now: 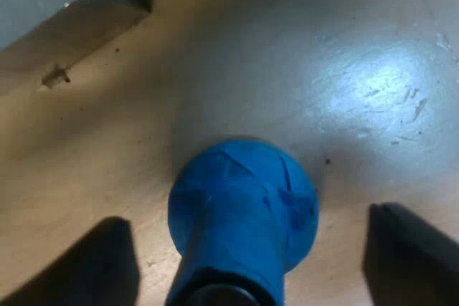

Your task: Grind coffee beans and then tamp

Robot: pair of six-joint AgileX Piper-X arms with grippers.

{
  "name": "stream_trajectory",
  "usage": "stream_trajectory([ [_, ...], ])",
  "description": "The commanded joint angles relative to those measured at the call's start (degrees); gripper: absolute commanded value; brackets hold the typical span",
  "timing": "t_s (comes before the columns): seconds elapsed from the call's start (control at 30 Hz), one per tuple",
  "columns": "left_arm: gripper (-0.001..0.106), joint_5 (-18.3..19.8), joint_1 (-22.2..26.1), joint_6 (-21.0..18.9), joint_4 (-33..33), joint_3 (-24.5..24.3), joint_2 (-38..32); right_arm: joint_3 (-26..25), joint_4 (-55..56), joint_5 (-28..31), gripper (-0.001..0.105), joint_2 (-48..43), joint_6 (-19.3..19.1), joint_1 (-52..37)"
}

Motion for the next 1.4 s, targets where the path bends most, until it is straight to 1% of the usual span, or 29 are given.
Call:
stream_trajectory([
  [0.03, 0.047, 0.00, 0.05, -0.87, 0.06, -0.83, -0.14, -0.19, -0.75, -0.48, 0.081, -0.14, -0.63, -0.14],
  [0.07, 0.028, 0.00, 0.05, -0.87, 0.86, -1.29, -0.14, -0.19, -0.75, -0.48, 0.081, -0.14, -0.63, -0.14],
  [0.1, 0.021, 0.00, 0.05, -0.87, 1.19, -1.47, -0.14, -0.19, -0.75, -0.48, 0.081, -0.14, -0.63, -0.14],
  [0.13, 0.007, 0.00, 0.05, -0.87, 2.12, -1.99, -0.14, -0.19, -0.75, -0.48, 0.081, -0.14, -0.63, -0.14],
  [0.17, 0.000, 0.28, 0.05, -0.34, 2.79, -2.38, -0.14, -0.19, 0.08, -0.48, 0.081, -0.14, 0.37, -0.14],
  [0.3, 0.000, 0.49, 0.05, -0.10, 4.66, -3.99, -1.33, -0.19, 1.69, -0.48, 0.081, -0.45, 0.34, -0.25],
  [0.4, 0.000, 0.67, 0.05, -0.02, 5.03, -4.39, -3.96, -0.19, 4.10, -0.48, 0.081, -1.67, 2.81, -0.05],
  [0.43, 0.000, 0.92, 0.05, -0.02, 5.19, -4.36, -5.45, -0.19, 5.45, -0.36, 0.081, -2.69, 4.29, -0.06],
  [0.47, 0.000, 2.12, 0.05, 0.27, 5.52, -4.36, -6.98, -0.19, 7.03, 0.39, 0.081, -3.52, 4.33, -0.06],
  [0.5, 0.000, 2.47, 0.05, 0.45, 5.61, -4.36, -7.49, -0.19, 7.29, 0.52, 0.081, -3.88, 4.30, -0.06],
  [0.57, 0.000, 5.17, 0.05, 0.44, 6.05, -4.36, -10.19, -0.19, 11.19, 2.24, 0.081, -6.16, 4.33, -0.06],
  [0.63, 0.000, 7.02, 0.05, 0.44, 6.20, -4.36, -12.24, -0.19, 13.85, 3.10, 0.079, -7.51, 4.33, -0.06],
  [0.7, 0.000, 7.73, 0.05, 0.34, 6.17, -4.36, -13.23, -0.19, 15.88, 3.06, 0.078, -8.29, 4.33, -0.06],
  [0.77, 0.000, 10.37, 0.05, 0.34, 6.17, -4.36, -15.37, 0.22, 17.57, 3.06, 0.076, -8.94, 4.33, -0.06],
  [0.83, 0.000, 14.01, -0.24, 0.34, 6.17, -4.36, -16.93, 2.00, 17.46, 3.20, 0.076, -9.21, 4.55, -0.06],
  [0.87, 0.000, 15.31, -0.23, 0.34, 6.17, -4.36, -17.35, 2.95, 17.01, 3.42, 0.076, -9.19, 5.60, -0.06],
  [0.97, 0.000, 17.50, -0.23, 0.34, 6.91, -4.63, -17.66, 6.19, 12.96, 3.95, 0.076, -9.19, 8.85, -0.06],
  [1.07, 0.000, 19.50, -0.23, 0.34, 7.06, -5.01, -17.65, 9.36, 8.50, 8.28, 0.076, -9.31, 8.82, -0.06],
  [1.1, 0.000, 20.12, -0.23, 0.34, 7.02, -5.11, -17.65, 9.55, 8.00, 8.96, 0.076, -9.31, 8.82, -0.06],
  [1.13, 0.000, 22.46, -1.13, 0.94, 6.93, -6.58, -17.65, 11.14, 5.70, 11.34, 0.076, -9.31, 8.82, -0.06],
  [1.2, 0.000, 22.48, -2.50, 0.93, 6.48, -7.43, -17.65, 12.75, 3.12, 11.46, 0.076, -9.31, 8.82, -0.06],
  [1.27, 0.000, 22.48, -5.39, 0.93, 5.49, -8.63, -17.47, 13.85, 1.34, 10.59, 0.076, -9.44, 8.82, -0.06],
  [1.4, 0.000, 22.48, -10.77, 0.83, 3.73, -10.44, -15.93, 14.25, 1.36, 10.55, 0.076, -9.43, 8.82, -0.06],
])
